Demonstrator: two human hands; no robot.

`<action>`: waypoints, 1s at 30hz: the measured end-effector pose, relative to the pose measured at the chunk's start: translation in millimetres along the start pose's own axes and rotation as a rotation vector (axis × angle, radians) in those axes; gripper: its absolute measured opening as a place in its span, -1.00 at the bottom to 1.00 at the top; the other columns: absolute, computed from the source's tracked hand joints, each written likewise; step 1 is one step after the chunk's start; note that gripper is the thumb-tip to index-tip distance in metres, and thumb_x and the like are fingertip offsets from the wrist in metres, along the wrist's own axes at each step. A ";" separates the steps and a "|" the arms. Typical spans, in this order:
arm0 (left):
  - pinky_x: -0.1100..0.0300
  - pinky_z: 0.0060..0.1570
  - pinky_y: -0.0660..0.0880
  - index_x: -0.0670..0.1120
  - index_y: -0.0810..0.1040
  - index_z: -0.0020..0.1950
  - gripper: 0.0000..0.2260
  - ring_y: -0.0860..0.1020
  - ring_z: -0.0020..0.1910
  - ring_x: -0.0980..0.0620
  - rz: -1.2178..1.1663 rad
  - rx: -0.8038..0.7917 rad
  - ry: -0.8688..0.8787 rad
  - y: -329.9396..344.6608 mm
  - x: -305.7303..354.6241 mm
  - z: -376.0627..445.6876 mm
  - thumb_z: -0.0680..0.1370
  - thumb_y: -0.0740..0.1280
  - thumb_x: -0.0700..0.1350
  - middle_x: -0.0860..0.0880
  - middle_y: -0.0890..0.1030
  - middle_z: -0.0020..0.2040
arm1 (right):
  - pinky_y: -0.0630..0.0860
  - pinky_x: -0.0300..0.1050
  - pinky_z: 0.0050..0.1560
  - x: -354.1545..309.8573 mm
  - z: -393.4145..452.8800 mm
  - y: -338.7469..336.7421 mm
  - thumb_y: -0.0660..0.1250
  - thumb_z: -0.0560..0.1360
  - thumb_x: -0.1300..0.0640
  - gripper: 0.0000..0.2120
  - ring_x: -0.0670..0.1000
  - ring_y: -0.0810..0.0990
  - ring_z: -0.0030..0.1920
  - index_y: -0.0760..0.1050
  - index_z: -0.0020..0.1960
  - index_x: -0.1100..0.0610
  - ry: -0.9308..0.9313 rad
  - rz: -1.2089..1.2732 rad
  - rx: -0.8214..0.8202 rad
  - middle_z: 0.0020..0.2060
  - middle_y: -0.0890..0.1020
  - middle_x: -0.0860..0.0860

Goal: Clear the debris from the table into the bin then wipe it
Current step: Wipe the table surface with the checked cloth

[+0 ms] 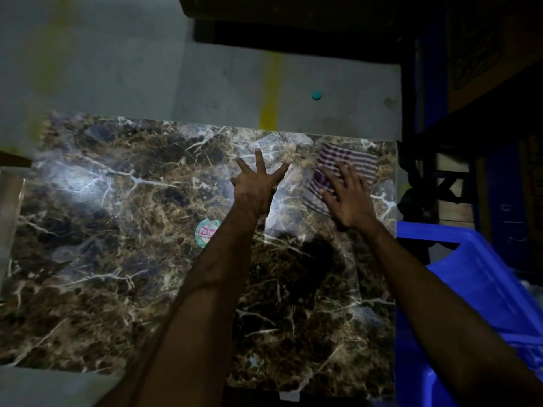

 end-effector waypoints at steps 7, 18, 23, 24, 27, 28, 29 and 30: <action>-0.43 0.16 0.48 0.37 -0.25 0.59 -0.33 -0.07 0.49 -0.68 -0.013 -0.019 -0.024 5.9 -2.2 3.0 0.72 0.17 0.02 -0.29 -0.29 0.64 | -0.13 0.27 0.60 -19.8 60.7 1.1 -0.03 0.65 -0.28 -0.40 0.21 -0.12 0.66 -0.01 0.66 -0.25 0.157 0.066 0.016 0.69 -0.07 0.03; -0.45 0.16 0.48 0.37 -0.27 0.59 -0.05 -0.12 0.49 -0.68 -0.064 -0.049 -0.007 -3.6 -0.8 -6.3 0.59 0.39 -0.17 -0.28 -0.33 0.63 | -0.05 0.12 0.58 -19.3 -18.7 7.1 -0.05 0.64 -0.33 -0.42 0.09 -0.08 0.67 0.04 0.64 -0.30 -0.141 0.002 -0.068 0.68 0.00 -0.07; -0.47 0.18 0.46 0.41 -0.25 0.57 -0.04 -0.08 0.50 -0.66 -0.067 -0.030 0.054 -2.3 -2.1 -9.6 0.57 0.39 -0.19 -0.23 -0.24 0.66 | -0.06 0.24 0.58 -25.8 22.9 -2.5 -0.13 0.57 -0.38 -0.35 0.18 -0.09 0.67 -0.03 0.65 -0.29 0.081 0.031 -0.050 0.69 -0.04 0.00; -0.47 0.19 0.46 0.39 -0.25 0.58 -0.01 -0.06 0.51 -0.65 -0.052 -0.037 0.073 -1.9 -2.2 -12.2 0.55 0.40 -0.20 -0.22 -0.22 0.67 | -0.08 0.25 0.59 -33.6 28.2 -0.4 -0.12 0.58 -0.37 -0.35 0.18 -0.11 0.67 -0.05 0.65 -0.30 0.091 0.034 -0.057 0.69 -0.06 0.00; -0.45 0.20 0.45 0.34 -0.27 0.59 -0.02 -0.03 0.52 -0.63 -0.022 -0.029 0.090 -2.8 -1.6 -18.1 0.54 0.38 -0.21 -0.22 -0.19 0.67 | -0.11 0.28 0.60 -58.0 25.3 12.6 -0.17 0.56 -0.39 -0.33 0.16 -0.17 0.67 -0.08 0.65 -0.30 0.048 0.041 -0.101 0.69 -0.10 -0.02; -0.45 0.20 0.44 0.32 -0.28 0.60 -0.05 -0.03 0.52 -0.63 -0.017 -0.015 0.083 -2.5 -0.6 -18.1 0.57 0.36 -0.19 -0.22 -0.19 0.67 | -0.11 0.28 0.60 -64.2 17.9 16.0 -0.18 0.55 -0.39 -0.32 0.15 -0.17 0.67 -0.06 0.65 -0.28 0.009 0.057 -0.116 0.69 -0.10 -0.02; -0.46 0.22 0.43 0.30 -0.28 0.61 -0.12 -0.03 0.52 -0.62 -0.018 -0.002 0.077 -1.7 0.9 -16.7 0.62 0.31 -0.16 -0.22 -0.19 0.67 | -0.12 0.26 0.60 -66.4 10.2 17.9 -0.17 0.55 -0.38 -0.31 0.15 -0.17 0.67 -0.04 0.66 -0.27 -0.039 0.074 -0.130 0.68 -0.09 -0.02; -0.46 0.23 0.41 0.30 -0.29 0.61 -0.20 -0.03 0.52 -0.62 -0.024 0.003 0.070 -0.6 2.0 -14.7 0.67 0.25 -0.12 -0.22 -0.19 0.67 | -0.13 0.24 0.60 -64.7 2.5 17.7 -0.15 0.57 -0.37 -0.33 0.14 -0.17 0.67 -0.01 0.66 -0.26 -0.089 0.084 -0.141 0.68 -0.08 -0.02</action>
Point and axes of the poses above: each hand's wrist, its own z-axis towards the middle knuckle, its own y-axis out of the palm, x = y × z, the point moved 6 cm from there along z, towards the middle knuckle
